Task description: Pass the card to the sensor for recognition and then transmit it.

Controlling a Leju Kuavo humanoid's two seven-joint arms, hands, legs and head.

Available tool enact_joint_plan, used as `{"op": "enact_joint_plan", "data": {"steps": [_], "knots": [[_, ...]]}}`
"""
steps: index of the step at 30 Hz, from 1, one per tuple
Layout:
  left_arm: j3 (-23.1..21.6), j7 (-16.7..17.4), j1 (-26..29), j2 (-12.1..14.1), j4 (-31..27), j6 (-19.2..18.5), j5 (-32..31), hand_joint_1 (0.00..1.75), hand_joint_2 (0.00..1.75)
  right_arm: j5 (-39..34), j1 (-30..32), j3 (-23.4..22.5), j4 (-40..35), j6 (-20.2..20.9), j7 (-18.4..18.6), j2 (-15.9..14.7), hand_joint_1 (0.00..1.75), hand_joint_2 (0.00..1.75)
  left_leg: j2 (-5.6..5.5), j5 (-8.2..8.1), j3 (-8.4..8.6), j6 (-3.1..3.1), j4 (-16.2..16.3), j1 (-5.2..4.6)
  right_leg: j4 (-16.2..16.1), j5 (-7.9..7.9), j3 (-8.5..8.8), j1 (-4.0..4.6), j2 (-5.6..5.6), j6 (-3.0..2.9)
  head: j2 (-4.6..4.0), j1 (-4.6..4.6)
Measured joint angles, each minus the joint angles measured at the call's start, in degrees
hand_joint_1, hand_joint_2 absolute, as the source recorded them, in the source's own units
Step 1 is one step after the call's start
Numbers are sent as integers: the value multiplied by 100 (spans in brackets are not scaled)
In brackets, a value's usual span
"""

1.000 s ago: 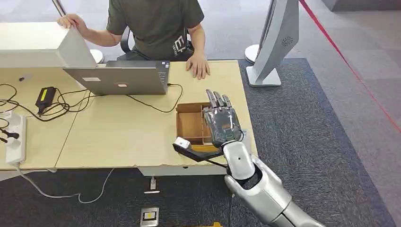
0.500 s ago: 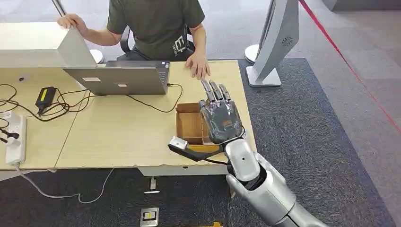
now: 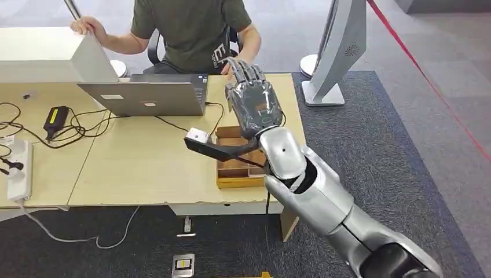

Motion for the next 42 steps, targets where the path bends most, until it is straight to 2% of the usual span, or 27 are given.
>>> {"op": "enact_joint_plan", "data": {"steps": [5,11,20,37,38,39,42], "knots": [[2,13,-5,11,0,133,147,0,0,-311,-344,186,689,-118,-53,280,175,175,-3,0,-5,0,0,2,0,-1,-2,2,-2,0,0,2],[2,118,1,9,0,212,203,0,0,-392,-668,328,1418,-138,120,577,175,175,-2,0,-4,0,0,2,-1,-1,-5,2,-3,0,0,0],[2,225,8,9,0,114,210,0,0,-372,-809,418,1977,-146,201,678,175,175,-2,0,-3,0,1,2,-1,-1,-5,2,-3,0,0,0],[2,164,11,11,0,2,149,0,0,39,-846,393,2696,-369,-9,809,175,175,-1,0,-1,0,1,1,-1,0,-5,2,-2,0,0,2],[2,181,12,11,0,0,149,0,0,46,-846,394,2731,-378,-9,809,0,175,-1,0,-1,0,1,1,-1,0,-5,2,-2,0,0,0],[2,194,13,11,0,0,151,0,0,80,-845,391,2755,-406,-4,807,0,0,-1,0,-1,0,1,1,-1,0,-5,2,-2,0,2,0],[2,210,15,11,0,0,158,0,0,256,-843,394,2825,-623,-24,794,0,0,-1,0,0,0,1,2,-1,0,-6,2,-2,0,2,0]]}}
